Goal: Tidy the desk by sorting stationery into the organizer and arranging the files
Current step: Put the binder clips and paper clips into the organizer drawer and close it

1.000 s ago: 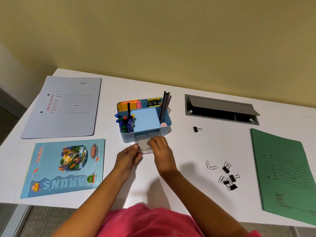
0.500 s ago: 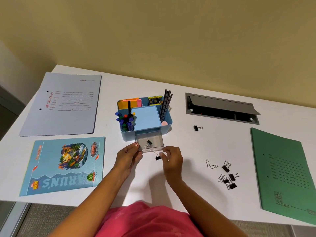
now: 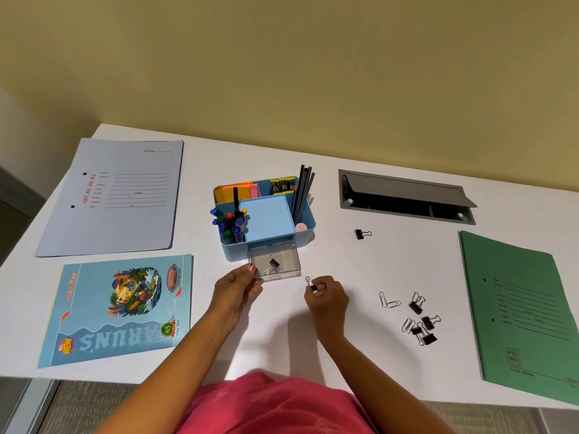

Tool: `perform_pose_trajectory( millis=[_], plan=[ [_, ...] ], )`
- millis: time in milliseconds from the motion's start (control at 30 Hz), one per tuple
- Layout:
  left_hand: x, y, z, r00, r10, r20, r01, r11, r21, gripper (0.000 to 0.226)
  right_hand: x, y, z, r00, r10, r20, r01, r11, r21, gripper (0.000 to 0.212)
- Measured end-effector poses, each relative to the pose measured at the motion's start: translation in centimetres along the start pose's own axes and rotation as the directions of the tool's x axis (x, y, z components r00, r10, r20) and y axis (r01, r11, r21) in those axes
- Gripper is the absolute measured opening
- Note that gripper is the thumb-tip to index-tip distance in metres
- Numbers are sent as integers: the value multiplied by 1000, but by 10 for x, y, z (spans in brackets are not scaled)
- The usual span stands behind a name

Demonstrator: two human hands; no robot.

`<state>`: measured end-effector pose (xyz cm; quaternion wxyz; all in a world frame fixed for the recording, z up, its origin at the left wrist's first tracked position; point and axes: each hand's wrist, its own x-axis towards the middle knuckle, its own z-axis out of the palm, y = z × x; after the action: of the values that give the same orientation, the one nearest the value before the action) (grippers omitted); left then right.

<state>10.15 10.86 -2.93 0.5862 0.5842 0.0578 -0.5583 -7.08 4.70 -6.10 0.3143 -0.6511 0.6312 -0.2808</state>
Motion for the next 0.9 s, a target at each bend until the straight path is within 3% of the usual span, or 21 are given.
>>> perform_pose_trajectory(
  millis=[100,200,267,367,567,800,900],
  plan=[
    [0,-1,0,1000,1,10,-1,1000,-8,11,2,-17,-14,988,-5,-152,16,998,68,17],
    [-1,0,1,1000,7,5,-7,1000,-7,10,0,-44,-23,965,-157,-211,194,966,170,18],
    [0,-1,1,1000,10,1,-10,1000,0,11,-3,-57,-19,951,-264,-160,295,930,220,15],
    [0,-1,1,1000,13,-15,-13,1000,20,17,-1,-62,-2,940,-342,-13,341,934,102,16],
    [-2,0,3,999,30,-10,-30,999,30,15,5,-64,10,942,-327,75,322,944,74,22],
    [-1,-3,3,1000,21,6,-21,1000,-6,15,10,-32,-38,938,-322,-126,337,932,131,15],
    [0,-5,2,1000,14,8,-13,1000,-16,18,13,2,-67,955,-232,-185,251,964,89,19]
  ],
)
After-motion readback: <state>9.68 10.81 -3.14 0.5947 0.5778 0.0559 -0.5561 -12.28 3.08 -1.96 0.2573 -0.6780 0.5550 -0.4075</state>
